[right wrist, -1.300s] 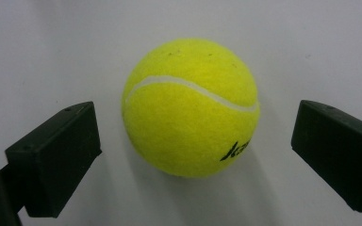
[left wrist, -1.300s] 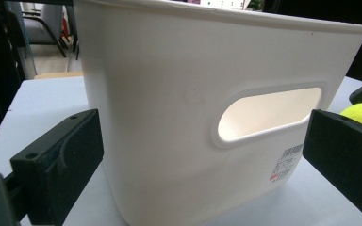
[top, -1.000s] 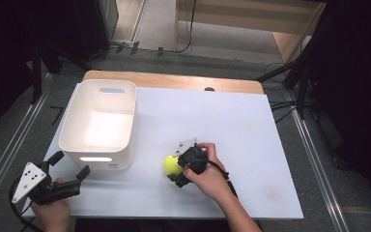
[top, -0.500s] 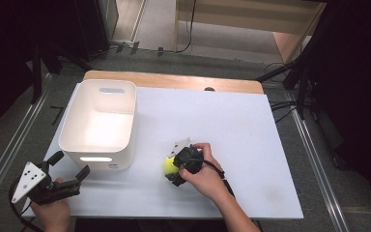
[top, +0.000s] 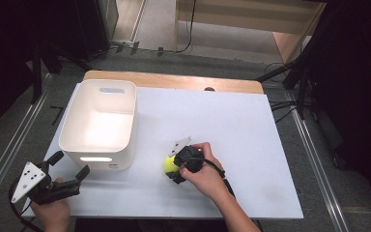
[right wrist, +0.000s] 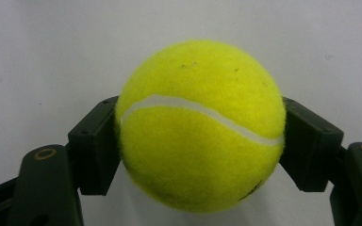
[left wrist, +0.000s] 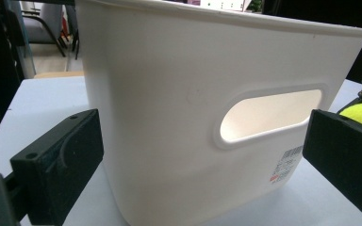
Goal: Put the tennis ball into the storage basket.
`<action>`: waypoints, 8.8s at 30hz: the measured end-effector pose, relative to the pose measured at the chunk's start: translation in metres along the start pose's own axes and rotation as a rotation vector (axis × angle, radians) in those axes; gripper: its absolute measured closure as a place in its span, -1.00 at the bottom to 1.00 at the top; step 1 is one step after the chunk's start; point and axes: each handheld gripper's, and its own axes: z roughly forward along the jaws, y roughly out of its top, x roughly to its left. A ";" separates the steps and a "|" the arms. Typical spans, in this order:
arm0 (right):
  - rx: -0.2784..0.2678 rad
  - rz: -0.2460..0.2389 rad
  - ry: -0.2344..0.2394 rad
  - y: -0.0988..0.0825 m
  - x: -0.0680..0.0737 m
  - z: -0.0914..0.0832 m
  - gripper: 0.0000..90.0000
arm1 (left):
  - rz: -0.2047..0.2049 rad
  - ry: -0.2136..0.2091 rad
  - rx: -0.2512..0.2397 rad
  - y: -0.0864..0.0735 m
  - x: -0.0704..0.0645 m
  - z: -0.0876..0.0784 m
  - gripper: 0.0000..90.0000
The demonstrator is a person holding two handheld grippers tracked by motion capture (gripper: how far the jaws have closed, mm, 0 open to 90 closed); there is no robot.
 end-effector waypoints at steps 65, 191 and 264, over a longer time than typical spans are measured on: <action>-0.059 -0.069 0.118 0.075 -0.012 -0.053 -0.49 | 0.005 -0.004 0.004 0.000 -0.001 0.000 -1.00; -0.009 -0.224 0.153 0.196 0.020 -0.028 -0.53 | -0.003 -0.011 0.006 0.001 0.000 0.001 -1.00; -0.188 -0.014 0.016 0.080 -0.011 -0.072 -1.00 | 0.000 -0.009 0.008 0.000 0.000 0.001 -1.00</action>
